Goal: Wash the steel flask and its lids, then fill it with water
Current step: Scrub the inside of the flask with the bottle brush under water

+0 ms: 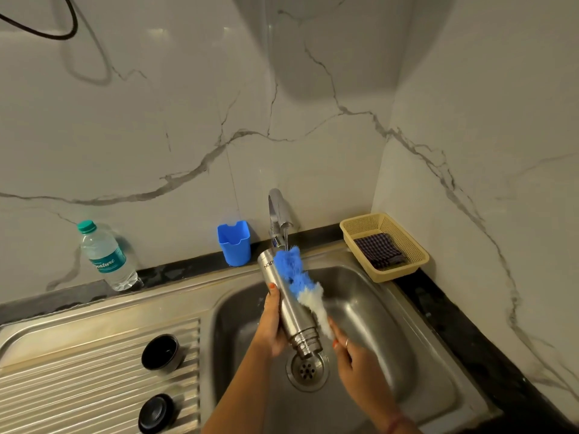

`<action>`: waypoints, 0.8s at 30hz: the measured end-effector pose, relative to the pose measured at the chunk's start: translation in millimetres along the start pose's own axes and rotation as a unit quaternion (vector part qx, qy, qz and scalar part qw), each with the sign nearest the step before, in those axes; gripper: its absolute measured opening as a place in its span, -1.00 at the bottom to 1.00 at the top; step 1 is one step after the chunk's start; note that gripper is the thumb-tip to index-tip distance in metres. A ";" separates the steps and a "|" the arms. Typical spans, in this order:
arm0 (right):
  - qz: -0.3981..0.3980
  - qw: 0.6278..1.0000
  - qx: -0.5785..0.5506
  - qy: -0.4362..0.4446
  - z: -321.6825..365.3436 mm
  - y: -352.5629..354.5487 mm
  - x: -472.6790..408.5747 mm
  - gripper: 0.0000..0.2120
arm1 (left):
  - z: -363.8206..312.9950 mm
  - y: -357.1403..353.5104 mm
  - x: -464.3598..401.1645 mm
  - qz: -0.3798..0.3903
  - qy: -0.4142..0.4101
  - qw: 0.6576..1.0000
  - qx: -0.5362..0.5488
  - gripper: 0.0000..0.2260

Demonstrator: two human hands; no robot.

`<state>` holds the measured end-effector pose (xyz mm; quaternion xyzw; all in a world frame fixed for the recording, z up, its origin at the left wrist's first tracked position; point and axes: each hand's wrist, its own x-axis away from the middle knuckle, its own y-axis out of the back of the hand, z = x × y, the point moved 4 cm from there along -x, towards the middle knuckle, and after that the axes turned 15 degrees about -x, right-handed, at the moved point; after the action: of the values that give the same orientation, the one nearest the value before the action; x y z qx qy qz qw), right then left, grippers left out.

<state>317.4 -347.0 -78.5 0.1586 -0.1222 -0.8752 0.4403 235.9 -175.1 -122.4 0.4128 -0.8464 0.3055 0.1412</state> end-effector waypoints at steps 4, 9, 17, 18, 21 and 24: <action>0.026 0.999 0.002 -0.034 13.7 11.0 -53.2 -0.57 | -7.3 -14.9 3.1 0.017 -0.026 0.999 -0.007 -0.28; 0.069 0.996 0.045 0.025 5.4 34.4 -26.3 -0.59 | -17.2 -9.8 -0.2 -0.003 -0.060 0.998 0.031 -0.36; 0.035 0.996 0.062 0.053 -37.5 57.4 23.8 -0.58 | -27.2 3.0 3.0 -0.092 -0.052 0.986 0.132 -0.53; 0.030 0.995 0.078 0.055 -28.5 54.1 17.9 -0.59 | -28.3 -1.2 5.1 -0.090 -0.052 0.985 0.139 -0.55; -0.016 0.993 0.107 0.039 -6.1 45.7 0.3 -0.52 | -30.0 -10.7 8.8 -0.099 -0.051 0.981 0.157 -0.46; 0.012 0.995 0.097 0.006 6.2 35.0 6.0 -0.51 | -38.7 -9.4 7.9 -0.148 -0.076 0.973 0.162 -0.36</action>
<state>337.3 -371.7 -61.5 0.2044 -0.2058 -0.8527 0.4344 237.9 -159.9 -84.8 0.5724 -0.7235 0.3824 0.0515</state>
